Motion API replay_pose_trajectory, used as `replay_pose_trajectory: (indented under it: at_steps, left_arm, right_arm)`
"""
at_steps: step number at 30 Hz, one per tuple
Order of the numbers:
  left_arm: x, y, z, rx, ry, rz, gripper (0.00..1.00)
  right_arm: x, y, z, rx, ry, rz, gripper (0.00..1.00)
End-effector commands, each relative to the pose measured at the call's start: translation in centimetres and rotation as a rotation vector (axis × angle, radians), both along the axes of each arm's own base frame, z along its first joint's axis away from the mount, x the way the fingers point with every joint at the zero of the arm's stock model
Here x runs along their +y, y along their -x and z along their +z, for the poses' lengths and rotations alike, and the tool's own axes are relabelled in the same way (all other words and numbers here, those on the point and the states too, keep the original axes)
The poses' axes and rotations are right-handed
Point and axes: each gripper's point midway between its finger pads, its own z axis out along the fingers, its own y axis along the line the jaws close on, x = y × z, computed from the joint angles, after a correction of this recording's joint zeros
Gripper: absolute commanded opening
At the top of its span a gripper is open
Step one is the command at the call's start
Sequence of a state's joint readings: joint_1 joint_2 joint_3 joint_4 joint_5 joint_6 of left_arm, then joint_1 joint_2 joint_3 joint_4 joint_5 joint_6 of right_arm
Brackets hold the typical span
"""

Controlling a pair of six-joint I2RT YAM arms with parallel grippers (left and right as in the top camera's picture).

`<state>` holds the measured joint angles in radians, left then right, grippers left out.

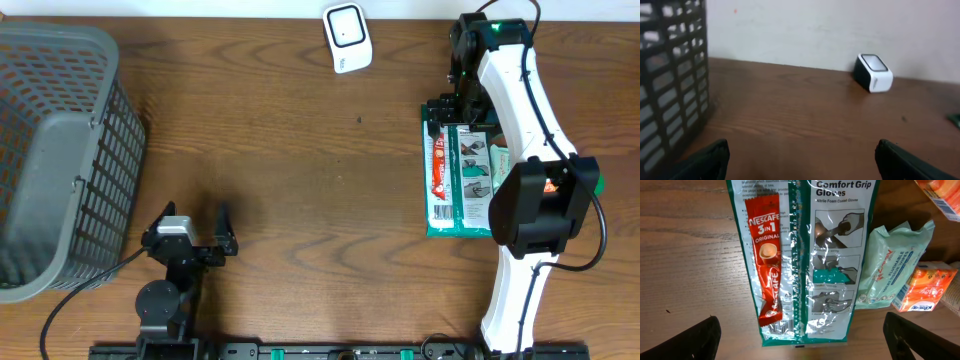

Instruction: Scan the item barcode

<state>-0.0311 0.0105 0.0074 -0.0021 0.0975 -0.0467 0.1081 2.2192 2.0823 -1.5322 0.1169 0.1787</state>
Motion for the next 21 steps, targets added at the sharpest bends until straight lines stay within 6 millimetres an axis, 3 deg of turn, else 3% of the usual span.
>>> replay_pose_trajectory:
  at_steps: [1, 21]
  left_arm:
    - [-1.23, 0.29, -1.18, 0.031, -0.122, -0.085, 0.93]
    - [-1.27, 0.29, -1.23, 0.032, -0.128, -0.087, 0.93]
  right_arm:
    - [0.11, -0.29, 0.24, -0.013, 0.005, -0.003, 0.99]
    - [0.14, -0.29, 0.24, -0.013, 0.005, -0.002, 0.99]
